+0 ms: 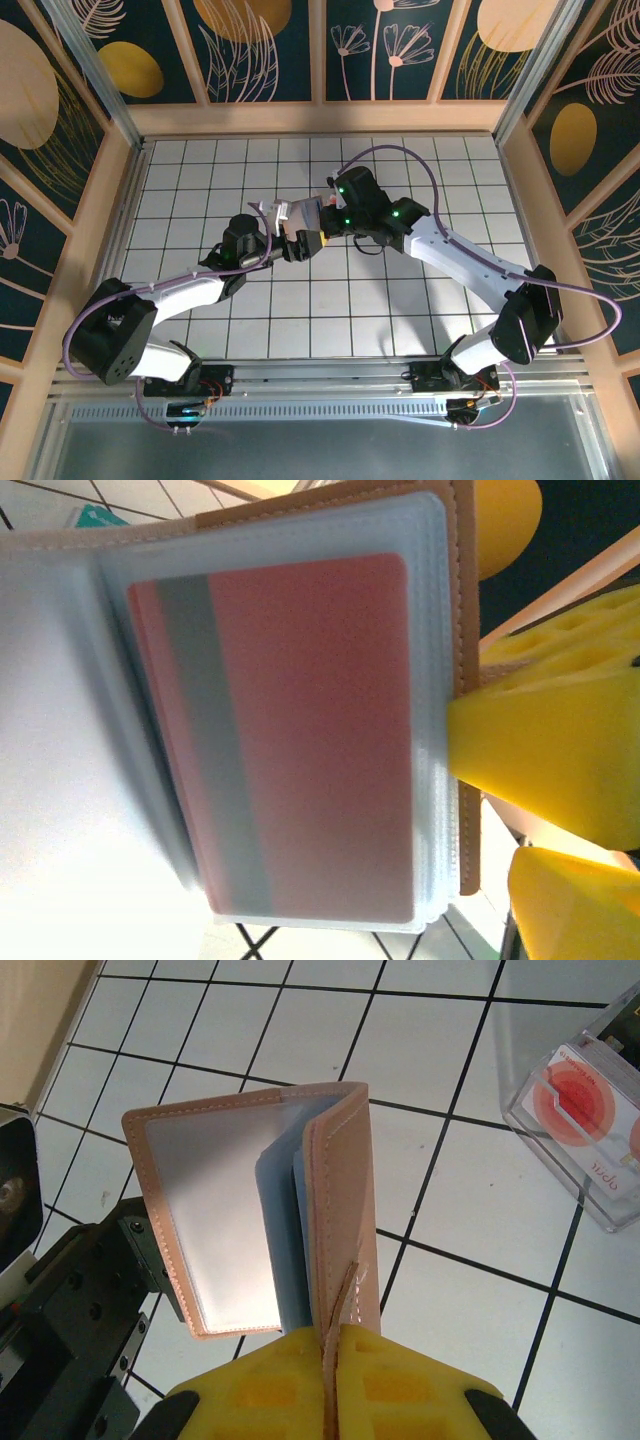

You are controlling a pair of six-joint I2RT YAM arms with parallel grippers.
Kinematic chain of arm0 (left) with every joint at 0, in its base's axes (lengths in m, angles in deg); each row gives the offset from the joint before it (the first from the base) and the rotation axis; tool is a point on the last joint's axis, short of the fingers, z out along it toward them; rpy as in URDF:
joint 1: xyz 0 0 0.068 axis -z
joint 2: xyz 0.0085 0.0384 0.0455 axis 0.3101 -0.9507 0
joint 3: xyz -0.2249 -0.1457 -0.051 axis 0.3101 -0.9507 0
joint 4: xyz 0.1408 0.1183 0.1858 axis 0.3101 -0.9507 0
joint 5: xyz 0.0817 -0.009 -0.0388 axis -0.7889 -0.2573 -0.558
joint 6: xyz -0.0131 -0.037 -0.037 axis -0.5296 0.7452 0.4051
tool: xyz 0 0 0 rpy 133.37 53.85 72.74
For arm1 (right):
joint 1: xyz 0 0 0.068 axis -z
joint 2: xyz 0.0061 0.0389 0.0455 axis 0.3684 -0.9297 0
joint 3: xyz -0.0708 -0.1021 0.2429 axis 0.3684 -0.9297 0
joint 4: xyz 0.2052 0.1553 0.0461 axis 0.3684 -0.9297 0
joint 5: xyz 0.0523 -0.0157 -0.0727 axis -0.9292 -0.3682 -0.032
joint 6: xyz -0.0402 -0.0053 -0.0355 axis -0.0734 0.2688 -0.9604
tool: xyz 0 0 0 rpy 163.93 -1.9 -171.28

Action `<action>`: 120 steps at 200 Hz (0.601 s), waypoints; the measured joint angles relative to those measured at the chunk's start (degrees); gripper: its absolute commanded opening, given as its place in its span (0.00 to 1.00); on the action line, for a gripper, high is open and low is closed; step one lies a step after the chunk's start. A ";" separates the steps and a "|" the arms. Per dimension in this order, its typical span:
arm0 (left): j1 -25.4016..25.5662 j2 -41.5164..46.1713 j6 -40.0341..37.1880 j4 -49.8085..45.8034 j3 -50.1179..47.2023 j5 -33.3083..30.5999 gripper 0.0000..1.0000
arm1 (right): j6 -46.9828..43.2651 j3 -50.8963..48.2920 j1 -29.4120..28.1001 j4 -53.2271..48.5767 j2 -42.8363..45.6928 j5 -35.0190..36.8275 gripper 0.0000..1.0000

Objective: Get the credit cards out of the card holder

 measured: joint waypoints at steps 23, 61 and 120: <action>0.00 0.07 -0.37 -0.81 0.00 -1.68 0.78 | -0.02 0.00 0.00 0.20 0.15 -0.04 0.00; 0.00 1.60 -0.50 -1.60 -0.02 -2.51 0.75 | -0.22 -0.02 0.00 0.37 1.40 0.04 0.00; 0.00 4.07 -1.60 -2.40 -0.15 -3.82 0.94 | -0.42 -1.07 0.37 1.31 4.39 -0.22 0.00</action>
